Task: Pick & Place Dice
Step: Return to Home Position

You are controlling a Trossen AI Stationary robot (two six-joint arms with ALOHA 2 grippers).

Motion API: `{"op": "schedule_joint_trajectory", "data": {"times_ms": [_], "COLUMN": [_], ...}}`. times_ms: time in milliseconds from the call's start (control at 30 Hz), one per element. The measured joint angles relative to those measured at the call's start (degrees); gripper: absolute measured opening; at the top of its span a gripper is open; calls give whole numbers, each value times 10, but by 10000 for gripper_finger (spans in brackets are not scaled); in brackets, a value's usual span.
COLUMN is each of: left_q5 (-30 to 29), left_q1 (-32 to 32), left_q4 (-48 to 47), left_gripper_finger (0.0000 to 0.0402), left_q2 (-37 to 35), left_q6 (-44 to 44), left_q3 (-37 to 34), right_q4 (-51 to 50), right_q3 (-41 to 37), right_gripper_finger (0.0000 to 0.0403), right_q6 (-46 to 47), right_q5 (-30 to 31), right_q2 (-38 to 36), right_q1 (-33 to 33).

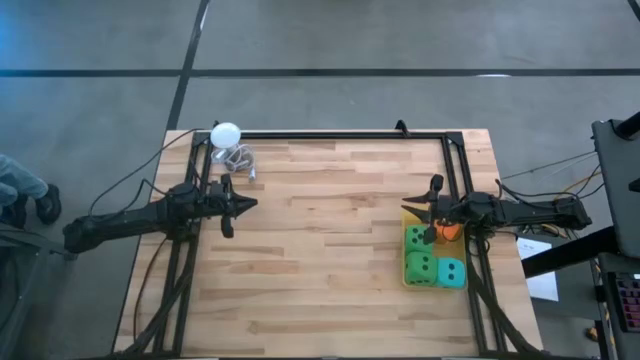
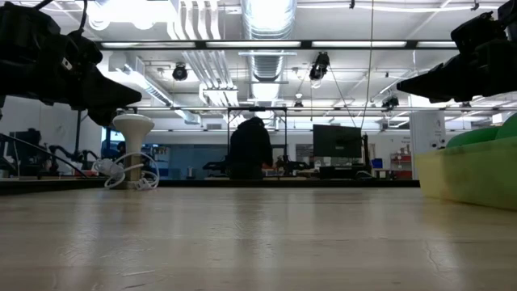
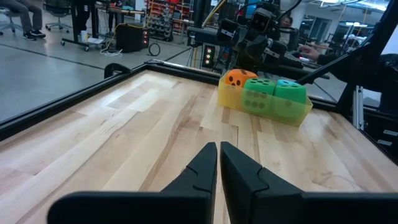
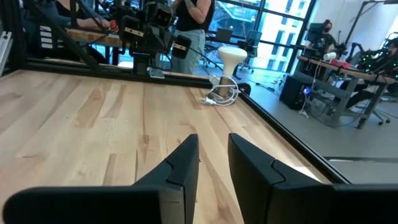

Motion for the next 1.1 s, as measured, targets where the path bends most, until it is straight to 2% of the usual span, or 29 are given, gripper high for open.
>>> {"op": "schedule_joint_trajectory", "data": {"times_ms": [233, 667, 1100], "left_q5": [0, 0, 0], "left_q1": [0, 0, 0], "left_q4": [0, 0, 0], "left_gripper_finger": [26, 26, 26], "left_q2": [0, 0, 0], "left_q6": [0, 0, 0], "left_q3": [0, 0, 0], "right_q4": [0, 0, 0], "right_q3": [0, 0, 0], "right_gripper_finger": [89, 75, 89], "right_q6": [0, 0, 0], "right_q5": [0, 0, 0], "right_q2": [0, 0, 0], "right_q1": [0, 0, 0]}}
